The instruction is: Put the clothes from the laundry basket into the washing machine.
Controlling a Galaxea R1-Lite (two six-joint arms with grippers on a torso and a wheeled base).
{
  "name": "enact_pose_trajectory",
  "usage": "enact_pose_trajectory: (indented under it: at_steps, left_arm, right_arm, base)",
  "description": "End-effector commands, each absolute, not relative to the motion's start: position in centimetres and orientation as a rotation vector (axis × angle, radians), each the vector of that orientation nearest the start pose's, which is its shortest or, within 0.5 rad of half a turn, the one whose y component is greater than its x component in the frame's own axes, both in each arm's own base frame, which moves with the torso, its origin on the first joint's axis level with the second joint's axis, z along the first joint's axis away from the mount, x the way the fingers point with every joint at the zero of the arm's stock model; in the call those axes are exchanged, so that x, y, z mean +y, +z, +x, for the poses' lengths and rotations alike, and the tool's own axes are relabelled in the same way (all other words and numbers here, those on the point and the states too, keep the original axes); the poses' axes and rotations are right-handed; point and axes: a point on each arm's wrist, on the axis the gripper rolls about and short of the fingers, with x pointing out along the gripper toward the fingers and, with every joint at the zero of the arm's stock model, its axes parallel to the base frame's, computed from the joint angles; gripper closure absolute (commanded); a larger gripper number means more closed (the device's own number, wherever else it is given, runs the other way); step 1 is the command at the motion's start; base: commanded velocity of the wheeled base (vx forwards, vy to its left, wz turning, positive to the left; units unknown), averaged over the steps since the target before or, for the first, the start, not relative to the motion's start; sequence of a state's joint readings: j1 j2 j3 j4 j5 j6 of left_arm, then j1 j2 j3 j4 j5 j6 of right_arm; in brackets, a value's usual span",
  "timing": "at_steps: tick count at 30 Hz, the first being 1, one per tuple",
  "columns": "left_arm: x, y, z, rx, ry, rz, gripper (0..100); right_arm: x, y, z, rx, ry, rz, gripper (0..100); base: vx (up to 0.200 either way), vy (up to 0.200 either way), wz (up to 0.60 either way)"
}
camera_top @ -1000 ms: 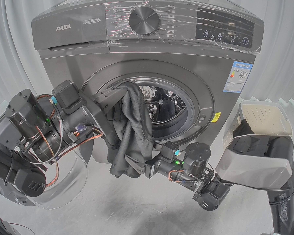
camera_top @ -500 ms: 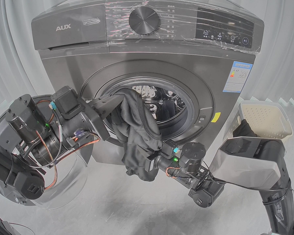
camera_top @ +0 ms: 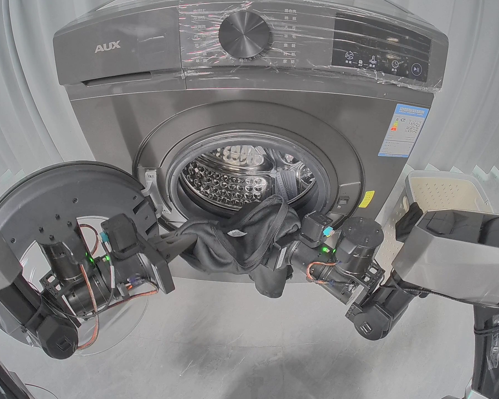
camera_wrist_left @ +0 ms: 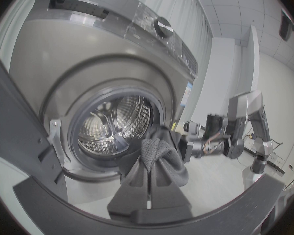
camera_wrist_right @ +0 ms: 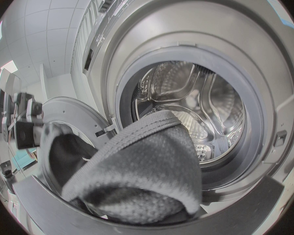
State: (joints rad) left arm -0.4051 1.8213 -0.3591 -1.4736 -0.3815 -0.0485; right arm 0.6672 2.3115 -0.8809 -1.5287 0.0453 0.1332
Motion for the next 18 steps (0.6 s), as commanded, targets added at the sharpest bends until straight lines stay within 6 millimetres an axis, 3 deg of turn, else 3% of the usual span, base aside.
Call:
enact_pose_trajectory:
  at_steps: [1, 4, 9, 10, 13, 18]
  left_arm:
    - [-11.6, 7.1, 24.4, 0.182, -0.800, -0.001, 100]
    - [-11.7, 5.7, 24.5, 0.230, -0.805, 0.026, 100]
    - [-11.9, 6.0, 24.3, 0.217, -0.815, 0.027, 100]
    - [-11.9, 6.0, 24.3, 0.217, -0.815, 0.027, 0]
    - [-11.7, 5.8, 23.8, 0.237, -0.815, 0.026, 0]
    - [-10.6, 6.0, 21.0, 0.289, -0.876, 0.029, 0]
  right_arm:
    - [25.0, 9.2, 30.9, -0.099, 0.732, 0.176, 100]
    - [25.2, 9.2, 30.8, -0.102, 0.735, 0.177, 100]
    - [25.2, 9.3, 30.9, -0.105, 0.735, 0.178, 100]
    - [25.1, 9.3, 30.9, -0.105, 0.732, 0.178, 100]
    - [24.7, 9.4, 31.4, -0.112, 0.717, 0.179, 100]
    - [23.6, 9.7, 32.4, -0.129, 0.681, 0.180, 100]
  base:
    - [0.000, 0.000, 0.00]
    - [0.000, 0.000, 0.00]
    - [0.000, 0.000, 0.00]
    - [0.000, 0.000, 0.00]
    - [0.000, 0.000, 0.00]
    - [0.000, 0.000, 0.00]
